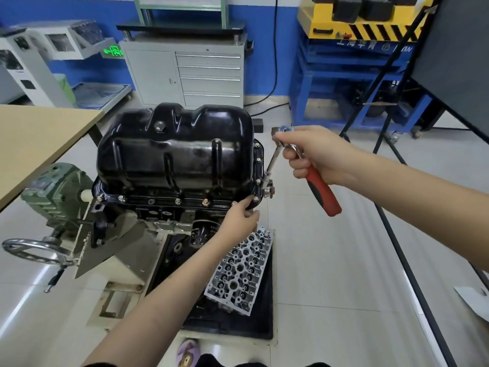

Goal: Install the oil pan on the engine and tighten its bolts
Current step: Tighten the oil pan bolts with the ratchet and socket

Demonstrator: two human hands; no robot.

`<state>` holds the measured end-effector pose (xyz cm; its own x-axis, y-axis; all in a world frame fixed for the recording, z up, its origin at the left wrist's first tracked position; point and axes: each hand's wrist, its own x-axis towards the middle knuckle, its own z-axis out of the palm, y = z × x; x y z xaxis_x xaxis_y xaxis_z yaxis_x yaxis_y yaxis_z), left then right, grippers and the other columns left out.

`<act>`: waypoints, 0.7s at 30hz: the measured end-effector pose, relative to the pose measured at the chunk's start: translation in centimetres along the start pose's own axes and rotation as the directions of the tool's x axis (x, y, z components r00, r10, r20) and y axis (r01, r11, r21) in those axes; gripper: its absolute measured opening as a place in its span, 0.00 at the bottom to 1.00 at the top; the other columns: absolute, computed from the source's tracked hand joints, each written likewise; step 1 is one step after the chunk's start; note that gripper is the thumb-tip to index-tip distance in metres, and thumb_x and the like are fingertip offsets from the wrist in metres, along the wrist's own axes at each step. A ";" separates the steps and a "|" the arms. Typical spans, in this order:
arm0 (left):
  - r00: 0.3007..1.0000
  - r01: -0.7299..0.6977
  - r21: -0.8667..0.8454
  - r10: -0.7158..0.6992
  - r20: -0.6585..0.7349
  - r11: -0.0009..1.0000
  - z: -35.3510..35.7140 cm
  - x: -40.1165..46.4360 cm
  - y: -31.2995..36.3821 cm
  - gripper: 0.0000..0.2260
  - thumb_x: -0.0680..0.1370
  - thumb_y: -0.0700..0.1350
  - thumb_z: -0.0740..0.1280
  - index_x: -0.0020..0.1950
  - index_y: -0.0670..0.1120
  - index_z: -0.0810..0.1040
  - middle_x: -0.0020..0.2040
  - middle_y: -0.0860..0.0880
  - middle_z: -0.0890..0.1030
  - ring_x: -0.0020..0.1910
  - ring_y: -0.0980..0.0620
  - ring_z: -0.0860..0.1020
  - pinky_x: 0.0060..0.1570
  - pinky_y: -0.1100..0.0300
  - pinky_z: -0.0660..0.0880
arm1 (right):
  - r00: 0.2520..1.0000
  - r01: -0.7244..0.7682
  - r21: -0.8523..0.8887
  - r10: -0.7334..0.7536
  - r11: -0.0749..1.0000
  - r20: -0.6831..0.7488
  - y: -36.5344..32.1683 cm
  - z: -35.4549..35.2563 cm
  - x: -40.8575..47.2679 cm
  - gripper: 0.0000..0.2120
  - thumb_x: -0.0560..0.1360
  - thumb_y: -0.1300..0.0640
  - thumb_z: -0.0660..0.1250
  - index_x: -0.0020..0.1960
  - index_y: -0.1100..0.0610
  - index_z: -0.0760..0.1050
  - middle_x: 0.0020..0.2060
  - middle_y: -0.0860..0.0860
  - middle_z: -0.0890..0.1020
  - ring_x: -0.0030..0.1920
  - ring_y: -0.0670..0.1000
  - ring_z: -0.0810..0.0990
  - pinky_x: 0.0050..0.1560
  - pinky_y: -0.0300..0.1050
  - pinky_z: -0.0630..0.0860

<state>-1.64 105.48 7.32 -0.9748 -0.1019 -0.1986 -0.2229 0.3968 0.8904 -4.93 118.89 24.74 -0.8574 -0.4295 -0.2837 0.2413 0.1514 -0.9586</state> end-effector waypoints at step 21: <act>0.986 -0.159 0.223 0.165 -0.012 0.962 -5.9 0.3 -2.8 0.15 0.75 0.46 0.66 0.61 0.45 0.76 0.28 0.54 0.75 0.26 0.56 0.71 0.32 0.58 0.71 | 0.997 -0.076 -0.065 0.076 0.995 0.007 1.1 5.1 0.7 0.03 0.78 0.57 0.60 0.51 0.56 0.69 0.22 0.47 0.66 0.18 0.43 0.57 0.19 0.31 0.56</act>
<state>-1.26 98.97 7.14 -0.9980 -0.0455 -0.0439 -0.0624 0.6014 0.7965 -2.95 114.22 23.32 -0.8332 -0.4228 -0.3563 0.2756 0.2410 -0.9306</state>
